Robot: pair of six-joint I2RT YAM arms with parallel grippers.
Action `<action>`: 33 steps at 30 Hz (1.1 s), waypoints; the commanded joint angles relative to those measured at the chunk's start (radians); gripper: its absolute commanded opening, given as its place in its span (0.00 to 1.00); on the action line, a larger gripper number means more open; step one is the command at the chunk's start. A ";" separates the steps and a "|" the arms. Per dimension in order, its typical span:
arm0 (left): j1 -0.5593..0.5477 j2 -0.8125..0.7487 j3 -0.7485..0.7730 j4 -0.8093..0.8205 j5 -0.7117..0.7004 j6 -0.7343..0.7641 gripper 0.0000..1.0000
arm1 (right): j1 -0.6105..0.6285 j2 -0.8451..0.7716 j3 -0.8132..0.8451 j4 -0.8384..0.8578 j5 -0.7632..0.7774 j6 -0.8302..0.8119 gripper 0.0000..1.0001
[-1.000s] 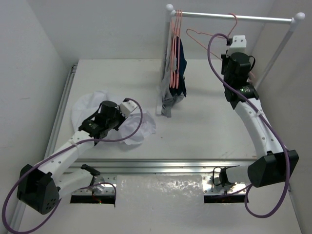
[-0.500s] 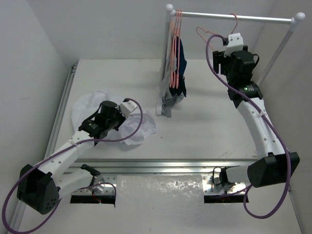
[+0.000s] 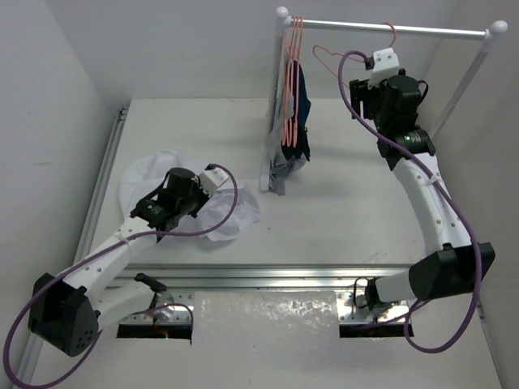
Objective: Place the shirt on the hanger
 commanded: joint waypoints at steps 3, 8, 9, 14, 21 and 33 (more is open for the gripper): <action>0.007 -0.007 0.009 0.033 0.022 0.002 0.00 | -0.001 -0.075 0.043 0.069 -0.015 -0.068 0.74; 0.007 0.002 0.017 0.031 0.020 0.002 0.00 | -0.002 -0.072 0.046 0.083 -0.001 -0.079 0.75; 0.007 0.002 0.017 0.030 0.020 0.002 0.00 | -0.004 -0.052 0.053 0.080 0.023 -0.088 0.75; 0.007 -0.010 0.015 0.020 0.016 0.008 0.00 | -0.014 0.032 0.082 0.072 0.108 -0.082 0.76; 0.007 -0.026 -0.003 0.016 0.017 0.019 0.00 | -0.073 0.083 0.117 0.029 0.030 -0.023 0.68; 0.007 -0.017 0.001 0.017 0.020 0.017 0.00 | -0.074 0.069 0.086 0.082 -0.015 -0.019 0.00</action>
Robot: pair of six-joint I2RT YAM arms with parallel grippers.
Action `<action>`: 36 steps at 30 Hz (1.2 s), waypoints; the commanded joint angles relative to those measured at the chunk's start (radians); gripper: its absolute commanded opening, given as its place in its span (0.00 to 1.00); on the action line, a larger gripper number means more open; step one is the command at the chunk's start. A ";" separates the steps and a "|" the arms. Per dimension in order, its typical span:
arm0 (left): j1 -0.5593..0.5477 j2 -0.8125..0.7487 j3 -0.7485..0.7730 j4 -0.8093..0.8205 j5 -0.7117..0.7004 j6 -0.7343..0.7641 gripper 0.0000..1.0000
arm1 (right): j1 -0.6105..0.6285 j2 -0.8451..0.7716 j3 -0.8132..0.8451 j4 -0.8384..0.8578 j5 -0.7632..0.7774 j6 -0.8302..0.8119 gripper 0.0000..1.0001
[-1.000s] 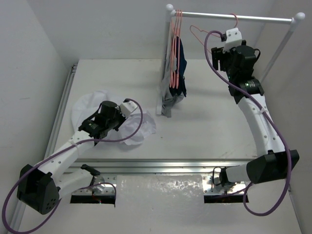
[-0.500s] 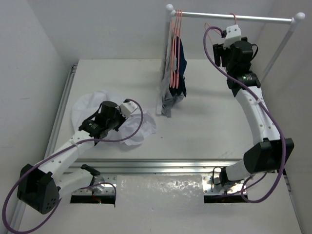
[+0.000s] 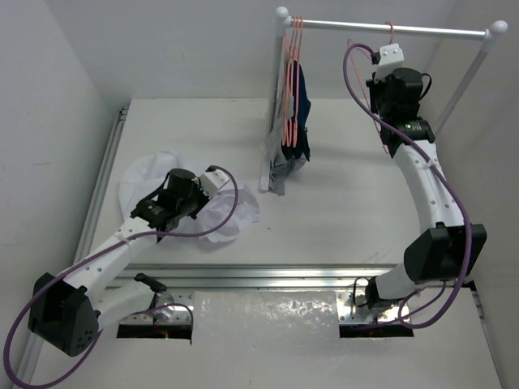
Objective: Place the shirt on the hanger
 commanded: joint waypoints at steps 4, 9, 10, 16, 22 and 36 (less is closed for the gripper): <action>0.007 -0.015 0.015 0.029 0.012 -0.001 0.00 | 0.003 -0.065 0.025 0.088 -0.026 0.025 0.00; 0.007 -0.015 0.030 0.031 0.018 -0.003 0.00 | 0.003 -0.127 0.020 0.117 -0.050 0.030 0.00; 0.007 -0.015 0.030 0.031 0.019 -0.004 0.00 | 0.003 -0.136 0.013 0.133 -0.056 0.030 0.00; 0.007 -0.010 0.033 0.034 0.022 -0.004 0.00 | 0.003 -0.203 -0.042 0.087 -0.115 0.070 0.00; 0.007 -0.004 0.058 0.032 0.035 -0.014 0.00 | 0.004 -0.407 -0.278 0.047 -0.216 0.174 0.00; 0.032 0.015 0.176 0.052 -0.045 -0.035 0.00 | 0.007 -0.783 -0.434 -0.036 -0.490 0.263 0.00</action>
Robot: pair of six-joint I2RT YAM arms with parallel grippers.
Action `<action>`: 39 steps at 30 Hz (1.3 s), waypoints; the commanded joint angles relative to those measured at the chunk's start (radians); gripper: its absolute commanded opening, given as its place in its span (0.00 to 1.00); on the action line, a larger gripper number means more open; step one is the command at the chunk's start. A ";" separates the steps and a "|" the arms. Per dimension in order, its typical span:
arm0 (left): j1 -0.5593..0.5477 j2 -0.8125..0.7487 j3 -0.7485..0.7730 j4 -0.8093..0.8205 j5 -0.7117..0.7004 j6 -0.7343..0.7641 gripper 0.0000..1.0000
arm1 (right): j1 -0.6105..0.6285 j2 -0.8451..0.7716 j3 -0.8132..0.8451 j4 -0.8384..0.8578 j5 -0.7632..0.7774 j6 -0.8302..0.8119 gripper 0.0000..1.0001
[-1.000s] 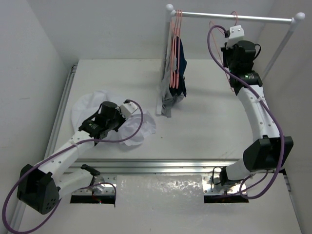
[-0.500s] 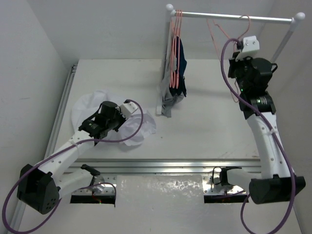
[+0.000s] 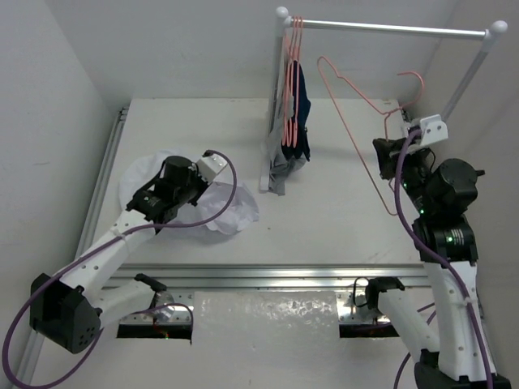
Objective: Place the shirt on the hanger
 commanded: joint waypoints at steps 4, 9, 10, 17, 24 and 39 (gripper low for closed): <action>0.075 -0.004 0.128 0.076 -0.051 0.028 0.00 | 0.007 0.011 0.096 0.029 -0.258 0.060 0.00; 0.183 0.043 0.260 0.065 0.023 0.032 0.00 | 0.025 0.109 0.165 0.073 -0.419 0.129 0.00; 0.219 0.053 0.277 0.062 0.056 0.028 0.00 | 0.060 0.123 0.168 0.077 -0.415 0.128 0.00; 0.237 0.111 0.365 0.046 0.109 -0.003 0.00 | 0.416 0.240 0.199 -0.028 -0.072 -0.113 0.00; 0.250 0.138 0.389 0.051 0.107 -0.029 0.00 | 0.459 0.235 0.071 0.001 -0.151 -0.086 0.00; 0.250 0.065 0.431 -0.084 0.308 0.008 0.00 | 0.803 0.436 0.108 0.000 0.206 -0.219 0.00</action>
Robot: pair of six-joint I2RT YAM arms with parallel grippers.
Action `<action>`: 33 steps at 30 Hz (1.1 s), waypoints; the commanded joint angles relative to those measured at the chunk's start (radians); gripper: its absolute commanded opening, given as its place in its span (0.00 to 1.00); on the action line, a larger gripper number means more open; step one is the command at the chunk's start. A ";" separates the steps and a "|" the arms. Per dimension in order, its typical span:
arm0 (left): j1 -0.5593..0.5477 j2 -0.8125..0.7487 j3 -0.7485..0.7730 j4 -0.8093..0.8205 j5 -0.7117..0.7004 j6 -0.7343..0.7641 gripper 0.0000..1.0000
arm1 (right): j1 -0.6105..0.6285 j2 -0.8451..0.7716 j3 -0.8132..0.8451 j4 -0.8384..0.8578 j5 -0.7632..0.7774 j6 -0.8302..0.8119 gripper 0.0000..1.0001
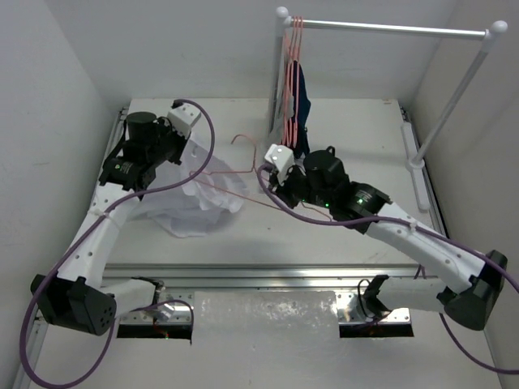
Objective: Place the shirt on the hanger
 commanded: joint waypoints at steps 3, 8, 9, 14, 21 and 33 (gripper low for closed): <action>0.008 -0.066 0.029 -0.058 0.107 0.049 0.00 | 0.066 0.077 0.070 0.092 0.165 -0.092 0.00; 0.008 -0.083 0.024 -0.122 0.178 0.104 0.00 | 0.135 0.146 0.077 0.178 0.170 -0.184 0.00; 0.008 -0.085 0.027 -0.133 0.214 0.108 0.00 | 0.143 0.149 0.068 0.209 0.153 -0.200 0.00; 0.008 -0.112 0.053 -0.234 0.386 0.176 0.00 | 0.152 0.106 -0.097 0.543 0.049 -0.253 0.00; 0.008 -0.187 0.087 -0.319 0.552 0.245 0.00 | 0.153 0.173 -0.113 0.675 -0.075 -0.238 0.00; 0.008 -0.180 0.147 -0.380 0.615 0.168 0.00 | 0.161 0.289 -0.145 1.000 0.133 -0.169 0.00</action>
